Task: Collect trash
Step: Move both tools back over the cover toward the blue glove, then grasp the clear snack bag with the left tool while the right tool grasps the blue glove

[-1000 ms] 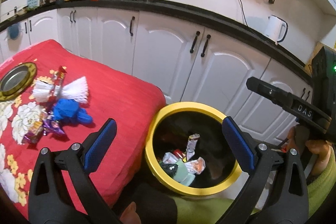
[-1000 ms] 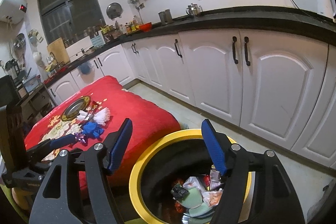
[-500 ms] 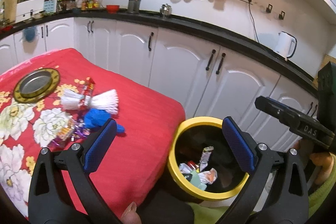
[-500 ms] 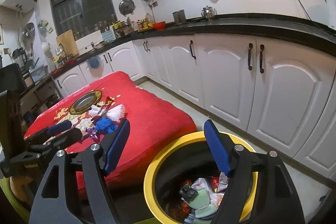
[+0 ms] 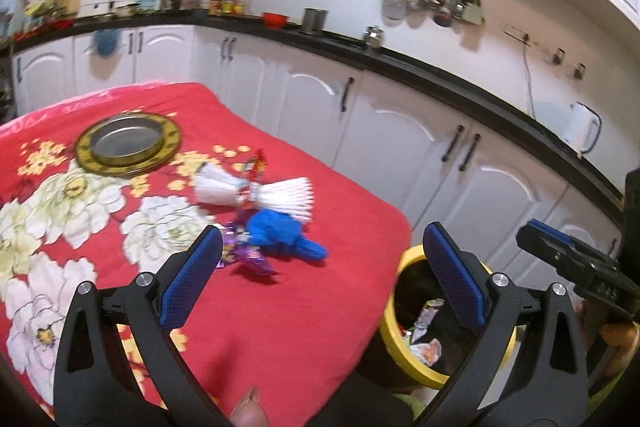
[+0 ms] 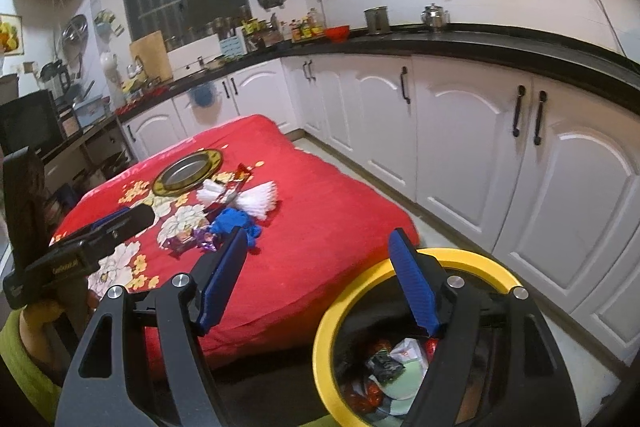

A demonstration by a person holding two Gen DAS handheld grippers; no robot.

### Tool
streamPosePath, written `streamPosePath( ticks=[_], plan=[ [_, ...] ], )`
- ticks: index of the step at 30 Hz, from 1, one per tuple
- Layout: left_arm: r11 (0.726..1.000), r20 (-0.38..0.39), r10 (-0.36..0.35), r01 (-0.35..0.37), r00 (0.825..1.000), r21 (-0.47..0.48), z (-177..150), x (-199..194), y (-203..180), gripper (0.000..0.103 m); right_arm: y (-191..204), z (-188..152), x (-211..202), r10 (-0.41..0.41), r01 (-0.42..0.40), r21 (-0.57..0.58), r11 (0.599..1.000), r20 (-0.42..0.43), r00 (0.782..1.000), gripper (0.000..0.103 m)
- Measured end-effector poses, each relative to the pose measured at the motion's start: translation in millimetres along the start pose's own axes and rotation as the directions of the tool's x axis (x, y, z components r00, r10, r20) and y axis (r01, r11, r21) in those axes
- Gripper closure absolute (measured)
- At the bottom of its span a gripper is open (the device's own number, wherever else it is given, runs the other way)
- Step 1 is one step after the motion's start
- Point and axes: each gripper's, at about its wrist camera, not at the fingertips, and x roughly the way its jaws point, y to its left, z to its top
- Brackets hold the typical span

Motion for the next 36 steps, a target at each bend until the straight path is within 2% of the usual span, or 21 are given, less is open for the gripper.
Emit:
streamPosePath(
  ticks=[10,19,25,27,31,33,36],
  plan=[
    [0.992,-0.010,0.097,-0.098,0.995,-0.082,-1,1,52,0.011,39,9,36,0.067,-0.070,-0.064,0.996,-0.044,0.997,0.033],
    [0.974,-0.067,0.156,-0.164,0.986,-0.153,-10,15,91,0.011,69,10,87,0.097,-0.112,-0.131,0.985,-0.112,0.989,0.033],
    [0.968,-0.115,0.117,-0.139,0.986,-0.207,-21,29,106,0.011,80,4,122,0.087,-0.116,-0.162,0.980,-0.178,0.980,0.041],
    [0.967,-0.128,0.096,-0.123,0.987,-0.221,-24,33,108,0.017,81,1,133,0.083,-0.117,-0.168,0.979,-0.200,0.976,0.043],
    [0.965,-0.140,0.055,-0.089,0.989,-0.247,-28,41,110,0.021,81,-4,151,0.074,-0.117,-0.175,0.978,-0.233,0.970,0.048],
    [0.963,-0.144,0.036,-0.073,0.989,-0.261,-29,45,111,0.029,81,-6,160,0.071,-0.119,-0.179,0.977,-0.249,0.966,0.052],
    [0.960,-0.150,0.027,-0.067,0.988,-0.272,-31,49,112,0.034,80,-10,174,0.067,-0.121,-0.183,0.976,-0.275,0.959,0.055]
  ],
)
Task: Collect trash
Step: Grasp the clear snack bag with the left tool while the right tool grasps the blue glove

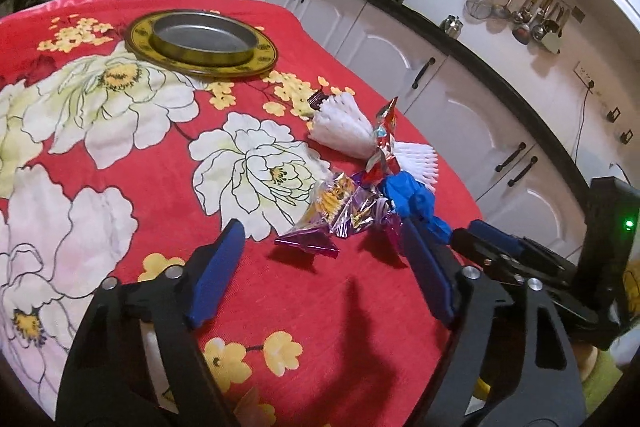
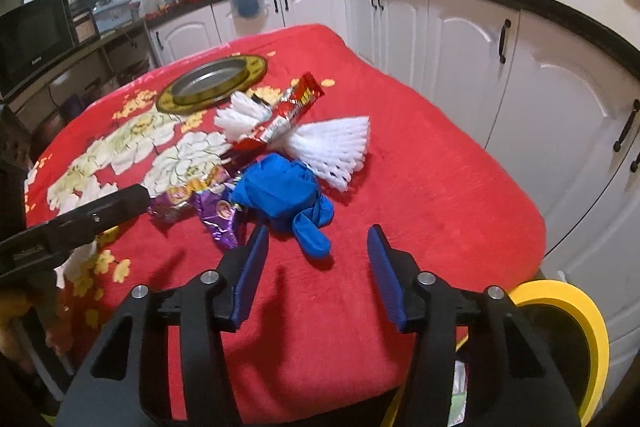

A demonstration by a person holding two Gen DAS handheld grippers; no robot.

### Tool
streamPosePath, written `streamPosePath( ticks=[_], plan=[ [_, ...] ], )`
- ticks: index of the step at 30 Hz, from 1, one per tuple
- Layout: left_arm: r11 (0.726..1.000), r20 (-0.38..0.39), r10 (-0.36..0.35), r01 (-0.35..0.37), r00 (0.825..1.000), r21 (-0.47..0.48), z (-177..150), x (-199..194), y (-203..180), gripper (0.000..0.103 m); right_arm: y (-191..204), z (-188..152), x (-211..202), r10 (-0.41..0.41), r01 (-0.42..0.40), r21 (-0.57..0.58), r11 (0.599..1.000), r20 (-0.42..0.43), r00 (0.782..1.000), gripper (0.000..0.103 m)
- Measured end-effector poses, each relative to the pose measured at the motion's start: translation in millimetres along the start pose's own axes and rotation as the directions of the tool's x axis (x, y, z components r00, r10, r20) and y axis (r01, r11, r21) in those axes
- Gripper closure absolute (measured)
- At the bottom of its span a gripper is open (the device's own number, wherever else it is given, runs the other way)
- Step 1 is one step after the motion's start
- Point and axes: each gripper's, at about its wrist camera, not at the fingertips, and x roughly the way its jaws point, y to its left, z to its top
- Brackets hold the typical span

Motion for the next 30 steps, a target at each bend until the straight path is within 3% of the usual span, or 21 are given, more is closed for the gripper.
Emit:
streamPosePath(
  ticks=[4,7,10,15,18,30],
  plan=[
    [0.999,-0.015,-0.025,0.024,1.000,-0.036,0,7,5,0.039,-3,1,16,0.005,-0.005,0.005,1.000,-0.031,1.000,0.062],
    [0.998,-0.019,-0.039,0.038,0.999,-0.054,-1,10,8,0.043,-2,1,25,0.012,-0.012,0.003,1.000,-0.049,0.999,0.073],
    [0.997,-0.024,-0.051,0.049,0.998,-0.064,-1,12,10,0.051,0,0,29,0.019,-0.019,-0.005,1.000,-0.059,0.998,0.087],
    [0.996,-0.038,-0.060,0.057,0.997,-0.073,-3,14,11,0.067,6,-6,24,0.023,-0.025,-0.031,0.999,-0.051,0.998,0.096],
    [0.995,-0.046,-0.066,0.063,0.997,-0.072,-4,16,11,0.077,11,-9,20,0.027,-0.028,-0.030,0.999,-0.047,0.999,0.096],
    [0.995,0.012,-0.066,0.067,0.998,-0.079,1,0,12,0.078,14,-24,-11,0.061,-0.060,0.028,0.998,-0.019,0.998,0.097]
  ],
)
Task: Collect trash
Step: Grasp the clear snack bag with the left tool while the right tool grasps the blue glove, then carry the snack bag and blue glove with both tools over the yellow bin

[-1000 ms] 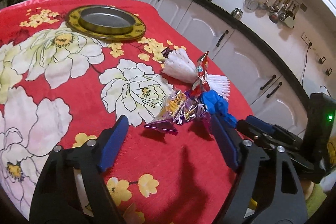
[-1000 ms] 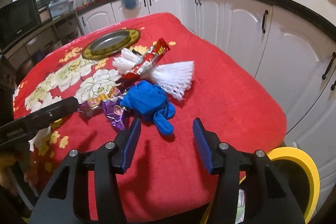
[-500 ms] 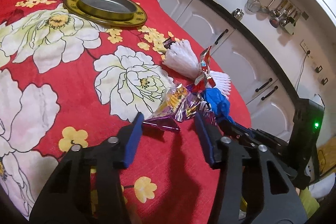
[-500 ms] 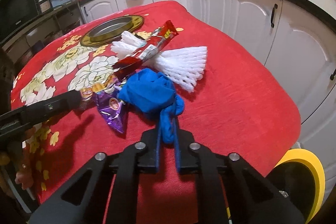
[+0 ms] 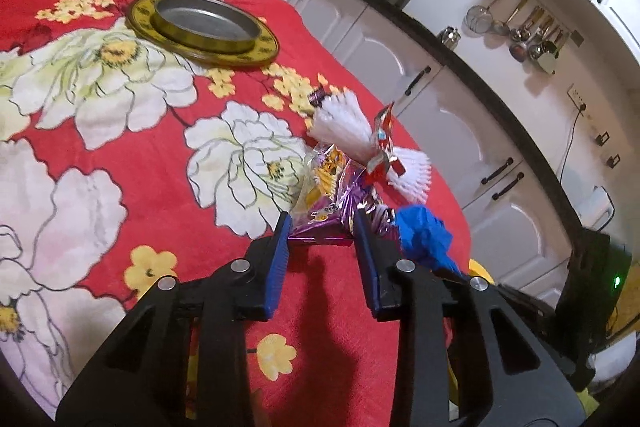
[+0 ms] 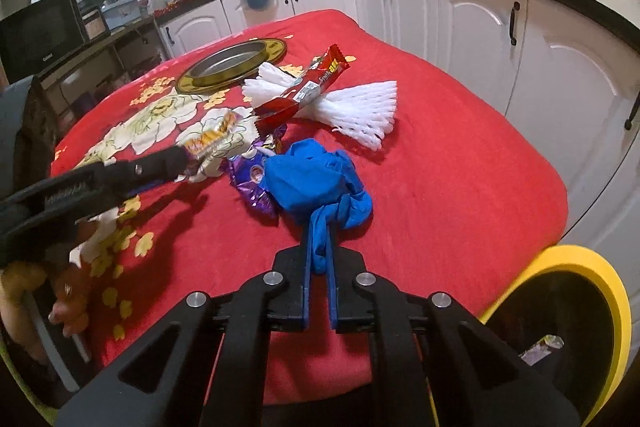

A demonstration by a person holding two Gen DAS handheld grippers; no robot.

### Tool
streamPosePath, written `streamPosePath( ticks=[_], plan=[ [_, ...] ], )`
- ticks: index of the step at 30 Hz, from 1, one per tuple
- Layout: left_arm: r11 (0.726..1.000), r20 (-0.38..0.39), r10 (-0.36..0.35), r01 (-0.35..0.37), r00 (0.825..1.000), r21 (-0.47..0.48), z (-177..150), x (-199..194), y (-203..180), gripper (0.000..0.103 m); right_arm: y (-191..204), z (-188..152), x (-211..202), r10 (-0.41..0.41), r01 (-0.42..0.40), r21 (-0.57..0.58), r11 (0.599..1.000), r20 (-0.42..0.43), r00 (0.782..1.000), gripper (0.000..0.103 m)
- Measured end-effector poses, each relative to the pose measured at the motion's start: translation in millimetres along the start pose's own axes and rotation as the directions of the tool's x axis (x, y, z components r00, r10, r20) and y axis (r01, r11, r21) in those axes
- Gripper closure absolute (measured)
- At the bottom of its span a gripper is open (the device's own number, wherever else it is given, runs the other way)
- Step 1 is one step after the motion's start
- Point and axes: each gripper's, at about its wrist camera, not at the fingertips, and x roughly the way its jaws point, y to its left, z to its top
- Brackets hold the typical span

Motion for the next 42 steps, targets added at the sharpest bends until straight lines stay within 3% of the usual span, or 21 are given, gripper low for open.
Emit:
streamPosePath(
  ticks=[16,42],
  plan=[
    [0.995,0.084,-0.022,0.014,0.996,0.099,6,-30,-32,0.078,3,-4,-48,-0.005,0.004,0.011,1.000,0.082,0.997,0.097],
    [0.958,0.096,-0.102,0.072,0.990,0.277,-14,-54,-90,0.078,-12,-7,-117,-0.059,0.047,0.061,0.997,0.202,0.978,0.097]
  ],
)
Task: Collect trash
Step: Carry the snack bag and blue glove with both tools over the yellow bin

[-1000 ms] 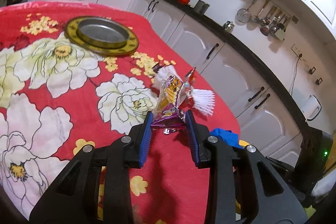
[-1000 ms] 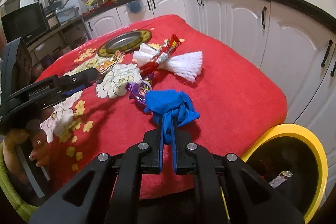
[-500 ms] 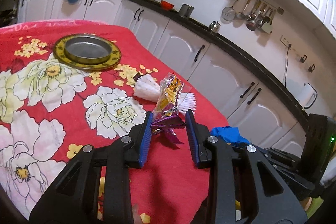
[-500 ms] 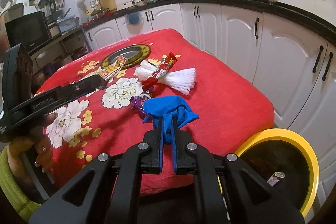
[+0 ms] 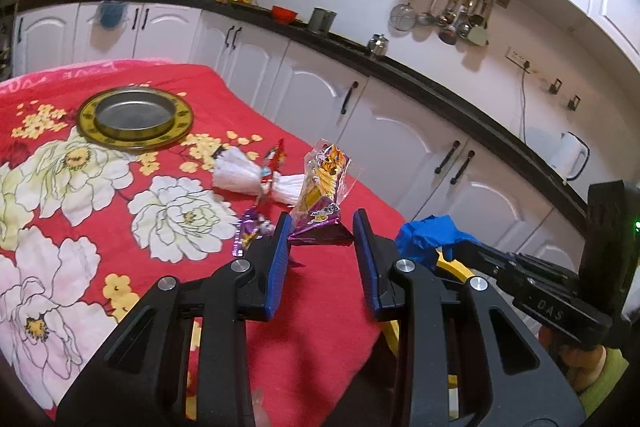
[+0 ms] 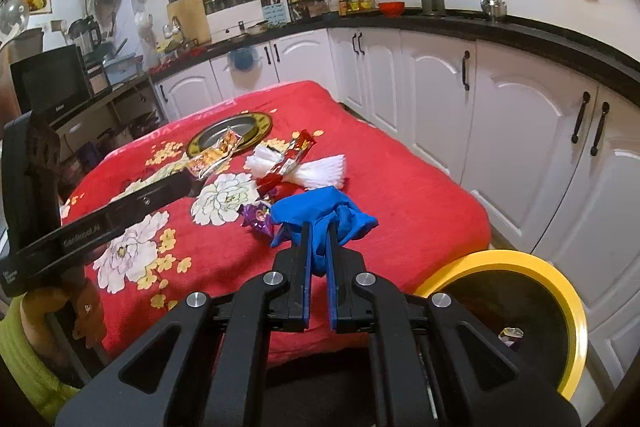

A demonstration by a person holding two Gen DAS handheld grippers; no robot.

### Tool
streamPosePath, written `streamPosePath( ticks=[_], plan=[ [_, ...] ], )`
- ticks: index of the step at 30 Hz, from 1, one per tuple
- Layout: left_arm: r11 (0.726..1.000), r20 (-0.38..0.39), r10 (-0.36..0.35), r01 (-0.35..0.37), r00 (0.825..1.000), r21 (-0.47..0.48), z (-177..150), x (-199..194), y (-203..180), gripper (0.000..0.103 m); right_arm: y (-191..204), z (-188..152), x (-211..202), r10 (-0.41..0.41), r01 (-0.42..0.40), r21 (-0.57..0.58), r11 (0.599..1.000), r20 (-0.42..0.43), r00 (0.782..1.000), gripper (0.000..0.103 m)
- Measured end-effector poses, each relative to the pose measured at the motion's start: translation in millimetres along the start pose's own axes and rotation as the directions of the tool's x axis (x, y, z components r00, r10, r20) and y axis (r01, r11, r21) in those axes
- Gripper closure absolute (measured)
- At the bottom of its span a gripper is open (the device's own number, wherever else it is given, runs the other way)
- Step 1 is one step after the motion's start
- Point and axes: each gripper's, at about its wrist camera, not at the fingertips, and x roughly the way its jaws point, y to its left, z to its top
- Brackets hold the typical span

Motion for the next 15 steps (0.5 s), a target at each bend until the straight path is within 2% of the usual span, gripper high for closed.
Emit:
streamPosePath(
  ticks=[15],
  plan=[
    [0.991,-0.021,-0.065,0.067,0.998,0.113,-9,-4,-50,0.078,-27,1,-39,-0.063,0.059,0.046,0.997,0.078,0.995,0.097]
  ],
)
